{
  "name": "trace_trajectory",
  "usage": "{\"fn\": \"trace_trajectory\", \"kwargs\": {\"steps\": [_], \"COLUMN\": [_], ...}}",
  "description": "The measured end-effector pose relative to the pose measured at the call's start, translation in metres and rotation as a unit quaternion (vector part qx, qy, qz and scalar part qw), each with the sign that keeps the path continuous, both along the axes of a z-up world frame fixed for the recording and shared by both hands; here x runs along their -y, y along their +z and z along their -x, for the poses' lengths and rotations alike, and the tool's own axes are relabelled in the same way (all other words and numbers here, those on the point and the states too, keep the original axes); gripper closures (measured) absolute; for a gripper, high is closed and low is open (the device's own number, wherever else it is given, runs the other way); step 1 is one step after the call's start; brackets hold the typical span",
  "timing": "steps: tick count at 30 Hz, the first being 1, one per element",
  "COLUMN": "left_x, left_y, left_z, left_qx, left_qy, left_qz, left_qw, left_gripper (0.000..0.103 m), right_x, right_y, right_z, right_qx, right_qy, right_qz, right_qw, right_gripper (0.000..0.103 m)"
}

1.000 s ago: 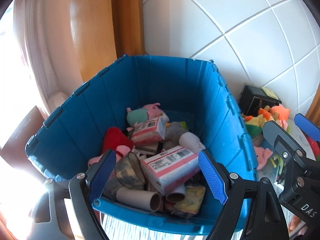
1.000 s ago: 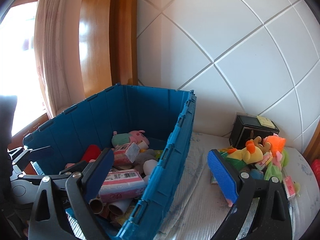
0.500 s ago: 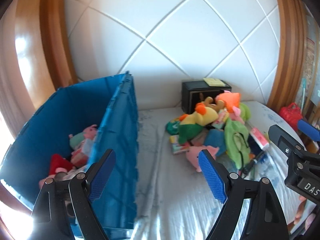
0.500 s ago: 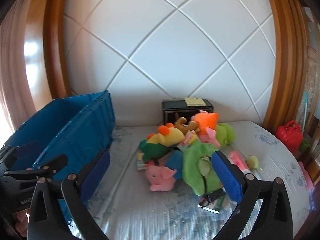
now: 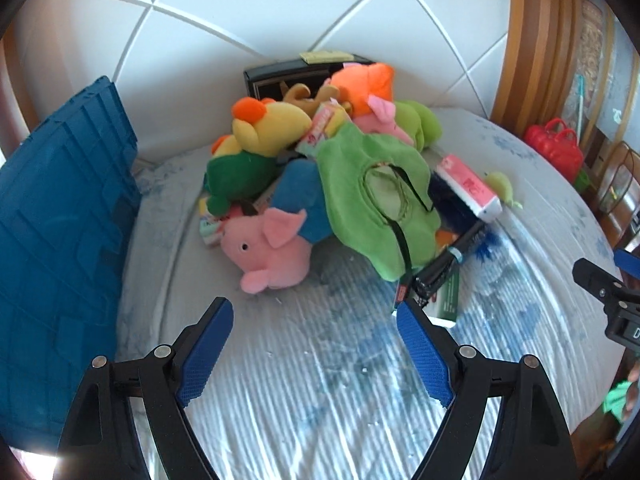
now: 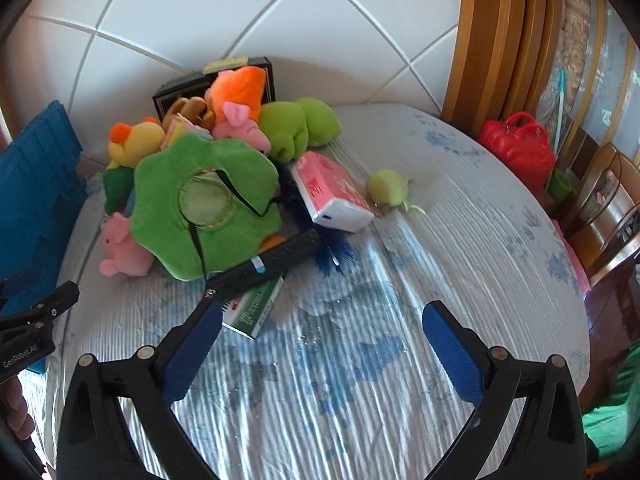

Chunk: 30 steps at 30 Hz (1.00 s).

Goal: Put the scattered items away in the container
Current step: 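Grasp the pink-blue plush pig with the left tool while the right grasps the black bag roll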

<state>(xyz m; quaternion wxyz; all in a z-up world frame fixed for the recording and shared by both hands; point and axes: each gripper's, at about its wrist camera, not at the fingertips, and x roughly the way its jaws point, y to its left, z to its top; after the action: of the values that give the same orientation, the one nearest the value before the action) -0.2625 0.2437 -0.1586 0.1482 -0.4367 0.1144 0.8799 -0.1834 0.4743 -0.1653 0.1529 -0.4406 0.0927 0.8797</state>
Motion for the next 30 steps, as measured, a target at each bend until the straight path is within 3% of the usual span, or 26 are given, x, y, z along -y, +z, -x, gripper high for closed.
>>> {"fn": "trace_trajectory", "kwargs": {"steps": [1, 2, 6, 9, 11, 16, 21, 26, 30], "left_x": [-0.003, -0.002, 0.015, 0.03, 0.037, 0.041, 0.02, -0.006, -0.02], "left_y": [-0.007, -0.012, -0.032, -0.047, -0.054, -0.063, -0.068, -0.093, -0.107], "left_z": [0.002, 0.006, 0.03, 0.055, 0.068, 0.098, 0.134, 0.16, 0.175], "left_qx": [0.005, 0.009, 0.027, 0.044, 0.048, 0.053, 0.055, 0.056, 0.055], "left_qy": [0.004, 0.01, 0.046, 0.074, 0.086, 0.086, 0.036, 0.006, -0.012], "left_qz": [0.004, 0.007, 0.014, 0.023, 0.028, 0.032, 0.021, 0.054, 0.071], "left_qw": [1.0, 0.9999, 0.9985, 0.996, 0.9947, 0.9944, 0.9976, 0.9969, 0.9959], "left_gripper": [0.018, 0.018, 0.022, 0.031, 0.031, 0.031, 0.031, 0.031, 0.02], "right_x": [-0.007, -0.012, -0.017, -0.016, -0.015, -0.016, -0.017, -0.012, -0.009], "right_y": [-0.007, -0.013, -0.031, -0.047, -0.058, -0.075, -0.085, -0.097, -0.112], "right_z": [0.002, 0.006, 0.026, 0.047, 0.061, 0.09, 0.116, 0.138, 0.154], "right_qx": [0.005, 0.011, 0.031, 0.045, 0.057, 0.073, 0.084, 0.103, 0.131], "right_qy": [-0.001, -0.001, 0.003, 0.004, 0.004, -0.008, -0.022, -0.029, -0.043], "right_qz": [0.01, 0.02, 0.043, 0.063, 0.075, 0.112, 0.138, 0.15, 0.155], "right_qw": [1.0, 1.0, 0.999, 0.997, 0.996, 0.991, 0.987, 0.983, 0.978], "right_gripper": [0.021, 0.025, 0.035, 0.037, 0.047, 0.047, 0.047, 0.047, 0.044]}}
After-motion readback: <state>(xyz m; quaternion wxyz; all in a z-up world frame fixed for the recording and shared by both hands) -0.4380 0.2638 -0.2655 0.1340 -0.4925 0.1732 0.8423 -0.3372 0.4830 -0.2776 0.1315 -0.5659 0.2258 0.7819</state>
